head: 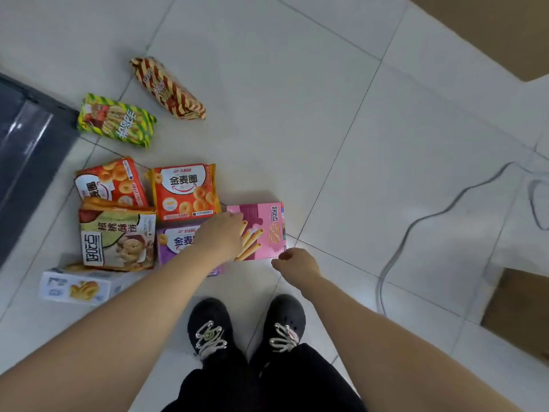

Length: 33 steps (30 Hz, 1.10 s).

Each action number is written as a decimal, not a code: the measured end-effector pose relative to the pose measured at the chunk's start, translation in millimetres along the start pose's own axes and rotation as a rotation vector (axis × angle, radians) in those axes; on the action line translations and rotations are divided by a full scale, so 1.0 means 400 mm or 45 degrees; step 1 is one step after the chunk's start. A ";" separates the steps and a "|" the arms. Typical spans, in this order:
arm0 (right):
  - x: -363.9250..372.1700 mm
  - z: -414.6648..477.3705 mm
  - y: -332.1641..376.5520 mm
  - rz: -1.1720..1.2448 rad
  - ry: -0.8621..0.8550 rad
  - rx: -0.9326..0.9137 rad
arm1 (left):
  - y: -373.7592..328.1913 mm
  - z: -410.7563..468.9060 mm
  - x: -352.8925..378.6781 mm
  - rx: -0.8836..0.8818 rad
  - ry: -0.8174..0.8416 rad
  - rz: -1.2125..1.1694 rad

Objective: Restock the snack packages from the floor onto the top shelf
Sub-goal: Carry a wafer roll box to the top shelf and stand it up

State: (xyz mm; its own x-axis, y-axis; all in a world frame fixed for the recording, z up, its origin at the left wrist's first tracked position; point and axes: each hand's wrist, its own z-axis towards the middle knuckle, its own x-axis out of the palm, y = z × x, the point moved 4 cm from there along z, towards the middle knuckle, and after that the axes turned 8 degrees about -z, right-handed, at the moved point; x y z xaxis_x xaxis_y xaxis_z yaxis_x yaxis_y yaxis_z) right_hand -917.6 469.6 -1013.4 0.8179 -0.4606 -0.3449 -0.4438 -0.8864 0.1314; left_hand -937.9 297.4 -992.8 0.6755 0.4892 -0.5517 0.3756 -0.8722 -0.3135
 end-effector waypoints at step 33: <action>-0.130 -0.213 0.281 0.873 -0.493 -0.211 | 0.048 -0.203 -0.266 -0.135 -0.530 -0.930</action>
State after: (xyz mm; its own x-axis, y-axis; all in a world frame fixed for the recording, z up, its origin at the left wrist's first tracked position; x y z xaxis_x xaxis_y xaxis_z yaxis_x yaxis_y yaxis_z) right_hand -978.8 390.2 -901.6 0.1844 -0.8834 -0.4308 -0.7161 -0.4210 0.5567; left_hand -951.2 228.4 -877.5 -0.0409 0.8738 -0.4845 0.6985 -0.3217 -0.6392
